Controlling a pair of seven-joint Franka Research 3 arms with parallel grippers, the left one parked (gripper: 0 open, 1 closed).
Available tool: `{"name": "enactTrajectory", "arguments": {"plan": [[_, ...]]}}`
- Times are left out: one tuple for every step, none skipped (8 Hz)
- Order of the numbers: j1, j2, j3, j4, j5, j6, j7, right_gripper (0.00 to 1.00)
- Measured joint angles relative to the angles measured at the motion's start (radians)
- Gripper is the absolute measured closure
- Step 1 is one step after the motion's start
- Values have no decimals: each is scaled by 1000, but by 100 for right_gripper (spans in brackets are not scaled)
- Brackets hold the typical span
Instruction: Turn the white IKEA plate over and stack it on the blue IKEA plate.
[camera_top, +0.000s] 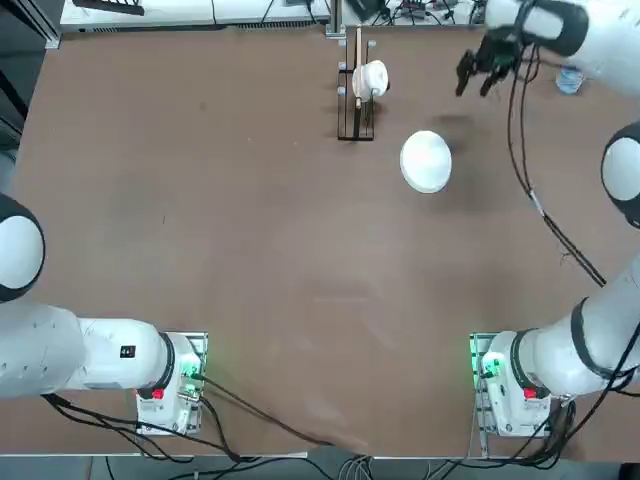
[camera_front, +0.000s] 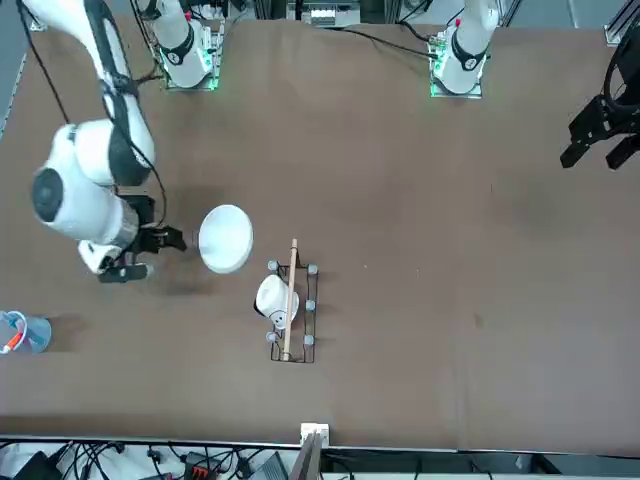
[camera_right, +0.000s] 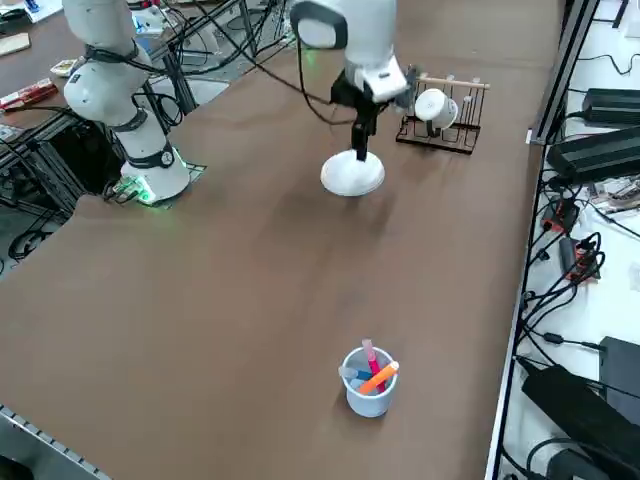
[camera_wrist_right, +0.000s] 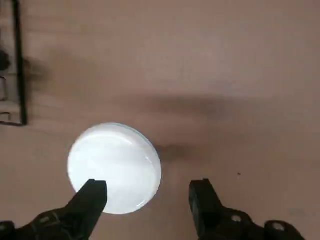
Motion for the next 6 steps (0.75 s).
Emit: {"name": "enactTrajectory", "arguments": {"plan": [[-14, -25, -3, 35, -1, -54, 0, 0], [-26, -42, -14, 81, -3, -121, 0, 0], [-33, -49, -32, 144, -5, -201, -1, 0], [-39, -50, -45, 213, -16, -285, -3, 0], [-40, -51, -49, 274, -53, -354, -3, 0], [-38, -52, -49, 321, -85, -406, -2, 0]]}}
